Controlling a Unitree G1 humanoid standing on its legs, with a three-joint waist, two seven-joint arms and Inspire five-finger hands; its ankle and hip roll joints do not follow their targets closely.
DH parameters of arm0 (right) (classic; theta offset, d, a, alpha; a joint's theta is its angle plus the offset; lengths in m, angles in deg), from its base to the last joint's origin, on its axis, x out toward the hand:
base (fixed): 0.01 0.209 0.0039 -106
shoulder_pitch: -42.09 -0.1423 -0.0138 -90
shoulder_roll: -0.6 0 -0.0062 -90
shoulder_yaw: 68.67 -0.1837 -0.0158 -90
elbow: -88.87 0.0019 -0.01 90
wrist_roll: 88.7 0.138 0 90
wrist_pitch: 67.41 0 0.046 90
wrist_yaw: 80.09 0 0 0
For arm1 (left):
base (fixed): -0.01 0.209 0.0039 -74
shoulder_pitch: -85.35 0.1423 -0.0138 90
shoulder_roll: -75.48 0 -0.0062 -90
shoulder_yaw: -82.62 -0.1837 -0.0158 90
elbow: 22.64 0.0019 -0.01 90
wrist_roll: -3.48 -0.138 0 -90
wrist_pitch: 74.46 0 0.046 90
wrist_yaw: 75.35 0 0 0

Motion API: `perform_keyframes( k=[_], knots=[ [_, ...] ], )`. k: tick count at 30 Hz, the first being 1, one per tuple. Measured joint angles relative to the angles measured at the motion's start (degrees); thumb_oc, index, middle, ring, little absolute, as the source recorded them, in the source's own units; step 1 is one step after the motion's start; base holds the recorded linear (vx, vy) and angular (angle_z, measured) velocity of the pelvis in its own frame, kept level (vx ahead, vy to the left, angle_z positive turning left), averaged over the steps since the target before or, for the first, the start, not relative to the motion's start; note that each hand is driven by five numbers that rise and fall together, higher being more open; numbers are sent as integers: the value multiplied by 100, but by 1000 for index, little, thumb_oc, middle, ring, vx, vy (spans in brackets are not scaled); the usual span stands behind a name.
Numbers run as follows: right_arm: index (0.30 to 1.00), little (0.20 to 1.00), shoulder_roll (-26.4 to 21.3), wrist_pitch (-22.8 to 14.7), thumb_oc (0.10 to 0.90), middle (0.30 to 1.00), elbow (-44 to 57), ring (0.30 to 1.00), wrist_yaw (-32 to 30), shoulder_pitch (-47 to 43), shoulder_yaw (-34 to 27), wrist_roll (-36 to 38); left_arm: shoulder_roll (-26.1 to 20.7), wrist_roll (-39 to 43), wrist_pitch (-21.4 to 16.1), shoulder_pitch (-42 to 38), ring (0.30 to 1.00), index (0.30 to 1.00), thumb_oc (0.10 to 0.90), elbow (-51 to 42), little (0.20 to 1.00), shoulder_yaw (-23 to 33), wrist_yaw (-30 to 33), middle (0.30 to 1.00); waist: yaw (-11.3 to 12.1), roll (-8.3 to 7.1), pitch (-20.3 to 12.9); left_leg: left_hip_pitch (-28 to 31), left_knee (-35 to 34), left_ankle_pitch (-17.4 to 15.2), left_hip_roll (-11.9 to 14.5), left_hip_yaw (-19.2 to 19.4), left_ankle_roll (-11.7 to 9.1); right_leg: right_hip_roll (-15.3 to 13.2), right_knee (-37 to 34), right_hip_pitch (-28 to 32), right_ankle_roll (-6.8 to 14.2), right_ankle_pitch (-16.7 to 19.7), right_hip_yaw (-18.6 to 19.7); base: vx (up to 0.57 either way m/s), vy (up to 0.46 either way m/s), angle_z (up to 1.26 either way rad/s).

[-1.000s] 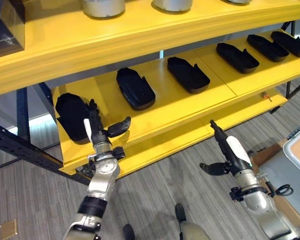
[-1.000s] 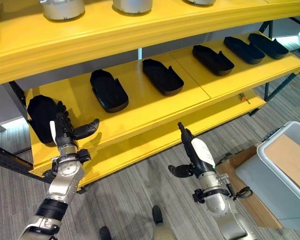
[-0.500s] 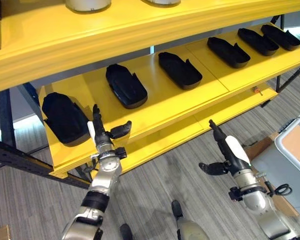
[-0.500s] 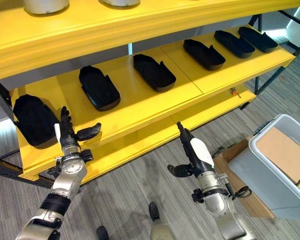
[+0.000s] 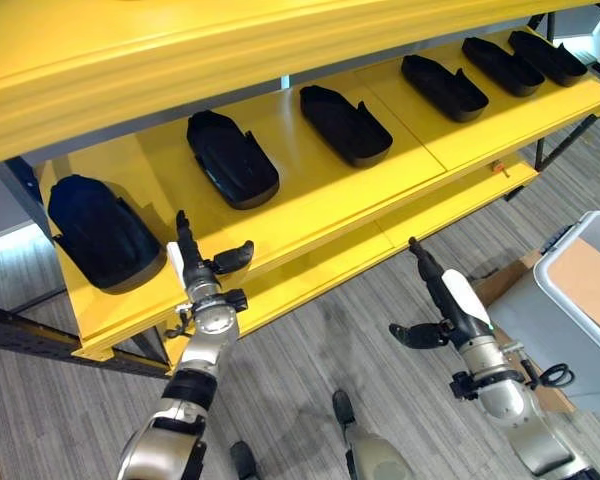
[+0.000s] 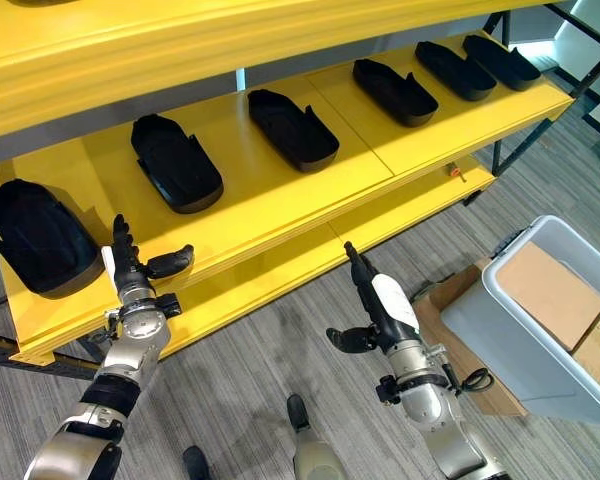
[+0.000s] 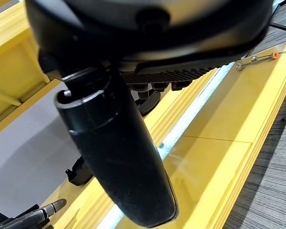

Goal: Move parts from the plastic box to the shelf.

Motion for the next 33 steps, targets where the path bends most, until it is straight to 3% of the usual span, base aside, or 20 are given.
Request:
perform_keyframes(
  k=[10,33],
  knots=[
    [1000,1000,-8,0,900,1000,0,1000,-7,-5,-1,1,4,-6,-1,6,1000,1000,900,-76,1000,13,0,1000,144,88,124,10,1,2,0,-24,-2,-3,1,25,0,1,-23,-1,1,0],
    [1000,1000,-11,3,900,1000,0,1000,-7,-21,-7,-2,15,-14,-3,280,1000,1000,900,-299,1000,215,-15,1000,196,110,216,67,9,11,-1,-152,-12,-16,0,164,12,-17,-152,-2,2,2]
  ],
)
